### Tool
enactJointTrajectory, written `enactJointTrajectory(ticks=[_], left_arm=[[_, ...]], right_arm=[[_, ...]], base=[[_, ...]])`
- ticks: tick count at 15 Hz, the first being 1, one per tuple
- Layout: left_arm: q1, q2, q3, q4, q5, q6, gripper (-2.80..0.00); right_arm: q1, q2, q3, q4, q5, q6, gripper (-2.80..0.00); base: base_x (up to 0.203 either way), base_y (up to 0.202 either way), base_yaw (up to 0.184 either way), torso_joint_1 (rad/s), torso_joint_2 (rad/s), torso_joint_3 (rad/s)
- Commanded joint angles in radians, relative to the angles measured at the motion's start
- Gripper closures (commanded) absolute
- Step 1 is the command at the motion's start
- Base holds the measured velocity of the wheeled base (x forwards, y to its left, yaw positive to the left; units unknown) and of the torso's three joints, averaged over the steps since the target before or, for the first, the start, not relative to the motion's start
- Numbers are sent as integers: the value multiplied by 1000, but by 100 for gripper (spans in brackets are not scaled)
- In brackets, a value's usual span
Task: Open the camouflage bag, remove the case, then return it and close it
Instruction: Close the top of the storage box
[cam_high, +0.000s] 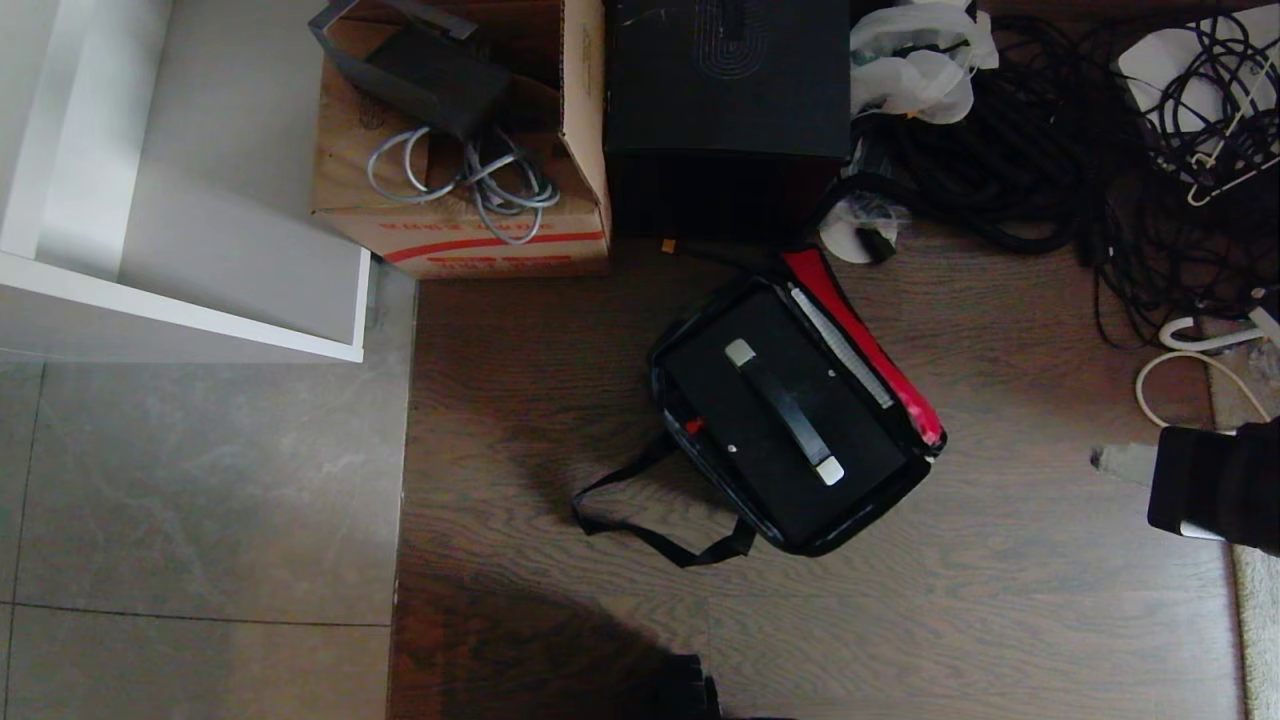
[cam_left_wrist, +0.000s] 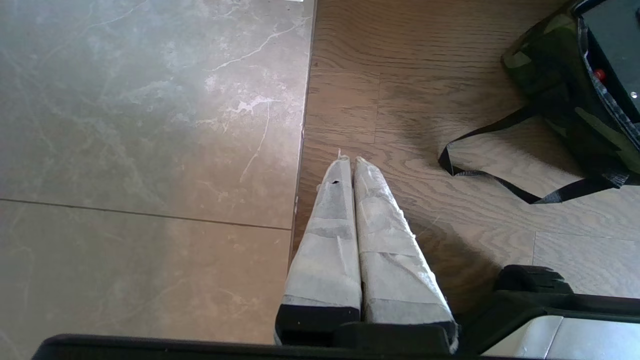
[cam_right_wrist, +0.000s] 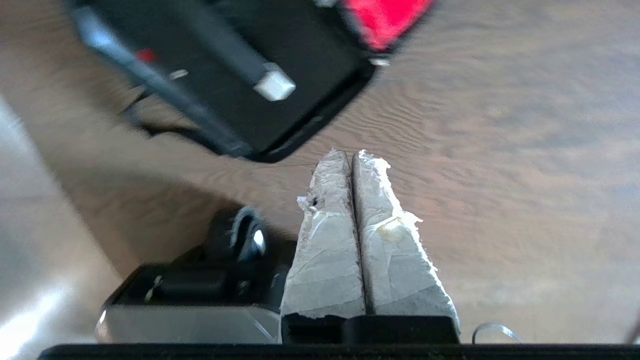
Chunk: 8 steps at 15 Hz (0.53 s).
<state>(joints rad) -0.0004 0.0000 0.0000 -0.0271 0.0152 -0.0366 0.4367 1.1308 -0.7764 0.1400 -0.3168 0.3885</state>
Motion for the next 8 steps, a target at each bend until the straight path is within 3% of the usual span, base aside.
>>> enactJointTrajectory(ticks=[1,3,8], left_arm=[[-1,0,8,-1,0,0,0],[0,0,8,-1,0,0,0],[0,0,8,-1,0,0,0]], right_arm=[[-62,73,0,0,-6,48,0],[-89,157,-8,-3,-30,130,0],[-182,364,-2,-63,-77,242,0]], base=[[0,0,0,0,0,0],[0,0,0,0,0,0],[0,0,0,0,0,0]])
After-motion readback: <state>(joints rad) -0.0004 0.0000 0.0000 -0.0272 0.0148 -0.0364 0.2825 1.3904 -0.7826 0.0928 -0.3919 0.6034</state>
